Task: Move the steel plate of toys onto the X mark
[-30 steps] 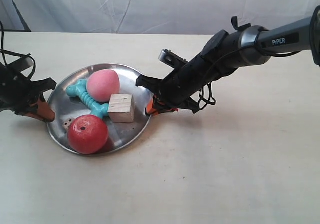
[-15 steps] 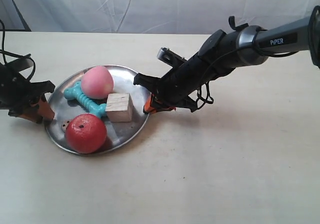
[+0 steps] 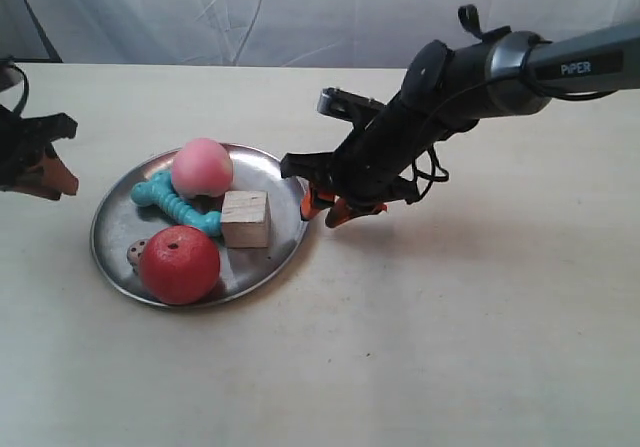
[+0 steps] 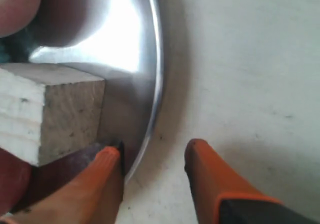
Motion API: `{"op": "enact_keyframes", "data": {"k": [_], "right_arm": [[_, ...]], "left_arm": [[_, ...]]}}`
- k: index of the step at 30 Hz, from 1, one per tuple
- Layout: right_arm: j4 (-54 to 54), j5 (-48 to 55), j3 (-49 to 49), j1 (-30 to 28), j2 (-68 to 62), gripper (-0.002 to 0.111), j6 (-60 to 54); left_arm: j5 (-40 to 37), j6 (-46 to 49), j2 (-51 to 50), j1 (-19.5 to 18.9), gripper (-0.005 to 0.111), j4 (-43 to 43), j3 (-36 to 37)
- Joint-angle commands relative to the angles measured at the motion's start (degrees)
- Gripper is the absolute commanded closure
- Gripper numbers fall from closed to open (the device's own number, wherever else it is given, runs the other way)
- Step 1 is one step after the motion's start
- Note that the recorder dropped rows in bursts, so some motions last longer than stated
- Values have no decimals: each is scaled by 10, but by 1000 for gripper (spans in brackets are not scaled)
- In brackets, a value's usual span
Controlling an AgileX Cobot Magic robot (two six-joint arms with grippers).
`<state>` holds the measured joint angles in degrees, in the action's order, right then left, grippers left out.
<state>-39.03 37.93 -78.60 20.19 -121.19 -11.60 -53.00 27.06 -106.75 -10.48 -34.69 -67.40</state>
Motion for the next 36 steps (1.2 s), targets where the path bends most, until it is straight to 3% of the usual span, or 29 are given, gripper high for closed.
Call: {"op": "enact_keyframes", "data": {"k": [1, 3, 19, 21, 28, 36], "right_arm": [[86, 27, 0, -1, 50, 66, 62], [121, 40, 0, -1, 70, 66, 83], [247, 135, 0, -1, 171, 67, 143], [260, 141, 3, -1, 185, 73, 148], [275, 145, 20, -1, 229, 109, 148], [288, 138, 49, -1, 249, 109, 151]], "left_arm": [[-7, 26, 48, -3, 101, -41, 1], [-11, 44, 65, -3, 107, -65, 1], [-3, 63, 188, -3, 107, -104, 33], [4, 65, 204, -3, 107, -111, 42], [23, 65, 245, -3, 107, -111, 64], [19, 65, 255, -2, 107, -112, 64]]}}
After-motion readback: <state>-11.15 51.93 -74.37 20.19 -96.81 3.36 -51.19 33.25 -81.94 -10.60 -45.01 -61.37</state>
